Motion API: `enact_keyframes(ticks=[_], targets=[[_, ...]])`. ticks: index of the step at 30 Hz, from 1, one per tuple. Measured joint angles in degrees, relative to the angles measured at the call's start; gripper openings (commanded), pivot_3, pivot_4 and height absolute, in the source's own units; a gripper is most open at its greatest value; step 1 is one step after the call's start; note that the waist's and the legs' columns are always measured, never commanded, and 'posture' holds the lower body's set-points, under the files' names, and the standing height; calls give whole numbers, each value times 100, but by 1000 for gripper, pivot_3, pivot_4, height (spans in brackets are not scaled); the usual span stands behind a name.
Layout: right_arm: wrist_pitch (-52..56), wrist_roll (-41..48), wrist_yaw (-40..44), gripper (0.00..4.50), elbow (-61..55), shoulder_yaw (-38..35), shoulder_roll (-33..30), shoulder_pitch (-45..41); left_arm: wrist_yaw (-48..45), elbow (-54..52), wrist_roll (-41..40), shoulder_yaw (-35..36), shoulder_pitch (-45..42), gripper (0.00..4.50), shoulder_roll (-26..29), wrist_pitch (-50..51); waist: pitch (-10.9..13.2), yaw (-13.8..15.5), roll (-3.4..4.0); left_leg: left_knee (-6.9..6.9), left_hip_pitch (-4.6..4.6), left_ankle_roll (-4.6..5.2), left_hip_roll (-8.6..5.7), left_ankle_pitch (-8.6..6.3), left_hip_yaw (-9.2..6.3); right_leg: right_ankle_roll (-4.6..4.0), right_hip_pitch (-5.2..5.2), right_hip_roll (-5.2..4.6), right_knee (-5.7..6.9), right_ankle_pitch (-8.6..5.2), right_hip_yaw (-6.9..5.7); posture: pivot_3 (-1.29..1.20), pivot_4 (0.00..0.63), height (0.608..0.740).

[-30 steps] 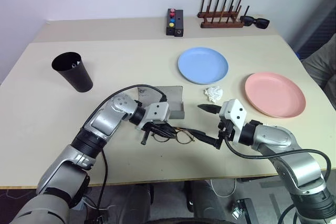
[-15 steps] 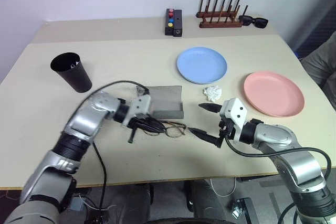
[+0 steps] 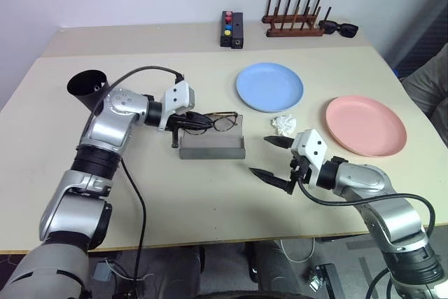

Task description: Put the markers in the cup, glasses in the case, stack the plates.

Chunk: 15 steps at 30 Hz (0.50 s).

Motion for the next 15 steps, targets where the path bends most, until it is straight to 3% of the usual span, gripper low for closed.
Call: enact_keyframes(ticks=[10,13,15], targets=[[-1,-28,-72,4500,-1,-2,0,49,-624,56,101,-229,55,230,-7,3,1,11,-1,1,-1,0,0,0,0,-9,0,0,0,1,0,0,150,739],[-1,-29,-84,4500,-1,-1,1,49,-616,59,129,-245,85,1150,-7,3,1,13,-1,2,-1,0,0,0,-1,-8,0,0,0,1,0,0,150,739],[-2,-30,-83,4500,-1,-1,5,49,-563,59,132,-239,85,2110,-8,9,1,14,-1,2,-1,0,0,0,-1,-5,0,0,0,1,0,0,150,739]])
